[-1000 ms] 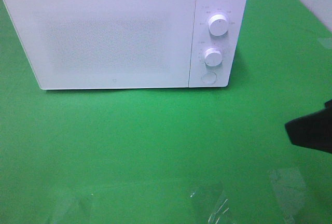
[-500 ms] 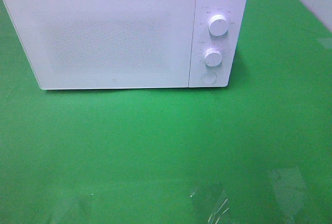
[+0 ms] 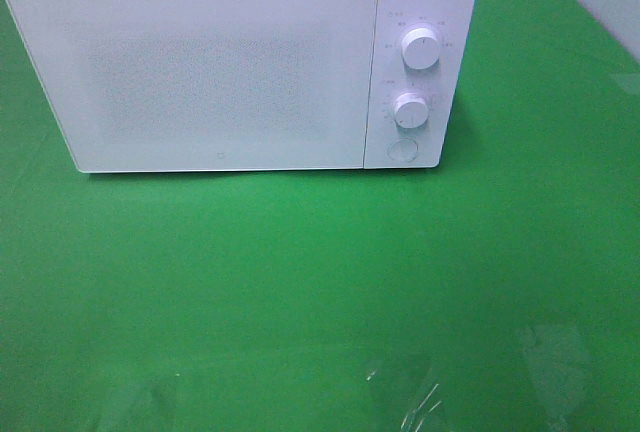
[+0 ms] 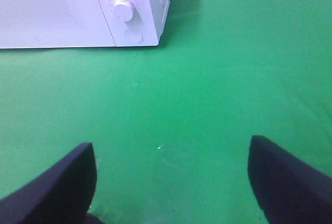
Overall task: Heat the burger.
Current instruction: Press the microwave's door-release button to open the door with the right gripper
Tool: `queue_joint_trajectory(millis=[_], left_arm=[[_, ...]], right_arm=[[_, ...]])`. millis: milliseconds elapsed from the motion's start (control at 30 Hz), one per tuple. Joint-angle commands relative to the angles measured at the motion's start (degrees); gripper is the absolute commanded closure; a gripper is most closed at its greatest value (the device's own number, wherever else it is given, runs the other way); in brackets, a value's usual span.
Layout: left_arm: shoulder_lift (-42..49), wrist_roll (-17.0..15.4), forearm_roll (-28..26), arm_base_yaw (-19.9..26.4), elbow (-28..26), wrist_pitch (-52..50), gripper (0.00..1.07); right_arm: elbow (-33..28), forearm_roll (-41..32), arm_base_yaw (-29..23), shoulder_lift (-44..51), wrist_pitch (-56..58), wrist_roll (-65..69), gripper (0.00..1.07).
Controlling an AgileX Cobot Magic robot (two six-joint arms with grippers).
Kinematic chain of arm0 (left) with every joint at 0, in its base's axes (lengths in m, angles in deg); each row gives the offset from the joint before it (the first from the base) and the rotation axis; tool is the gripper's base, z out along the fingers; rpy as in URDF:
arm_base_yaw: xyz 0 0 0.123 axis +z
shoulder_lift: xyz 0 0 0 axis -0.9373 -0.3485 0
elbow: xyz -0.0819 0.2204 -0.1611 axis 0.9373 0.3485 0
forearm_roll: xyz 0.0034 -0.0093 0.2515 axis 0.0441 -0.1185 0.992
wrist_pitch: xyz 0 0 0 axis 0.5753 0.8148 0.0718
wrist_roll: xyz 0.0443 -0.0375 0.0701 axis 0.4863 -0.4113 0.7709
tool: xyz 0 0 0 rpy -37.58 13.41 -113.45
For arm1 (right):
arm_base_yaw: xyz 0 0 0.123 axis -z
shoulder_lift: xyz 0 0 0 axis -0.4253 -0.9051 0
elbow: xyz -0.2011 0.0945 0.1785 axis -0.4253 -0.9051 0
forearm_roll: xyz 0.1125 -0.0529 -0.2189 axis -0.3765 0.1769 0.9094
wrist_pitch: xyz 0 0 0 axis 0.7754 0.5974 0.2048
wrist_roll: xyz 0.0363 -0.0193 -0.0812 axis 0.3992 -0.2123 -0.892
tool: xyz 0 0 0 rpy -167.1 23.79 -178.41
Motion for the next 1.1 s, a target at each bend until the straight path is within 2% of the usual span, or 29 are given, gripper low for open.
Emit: queue_joint_trajectory(millis=[33, 567, 767, 1100], left_arm=[[0.97, -0.29, -0.29, 0.23, 0.17, -0.57, 0.10], [0.97, -0.29, -0.29, 0.23, 0.17, -0.57, 0.10], [0.97, -0.29, -0.29, 0.23, 0.17, -0.57, 0.10], [0.97, -0.29, -0.29, 0.23, 0.17, -0.57, 0.10]], right_arm=[[-0.92, 0.00, 2.01, 3.15, -0.69, -0.52, 0.31], [-1.26, 0.00, 3.32, 4.81, -1.32, -0.52, 0.31], [0.34, 0.00, 3.32, 3.90, -2.29, -0.52, 0.31], [0.52, 0.00, 3.21, -4.58, -15.81, -0.52, 0.31]])
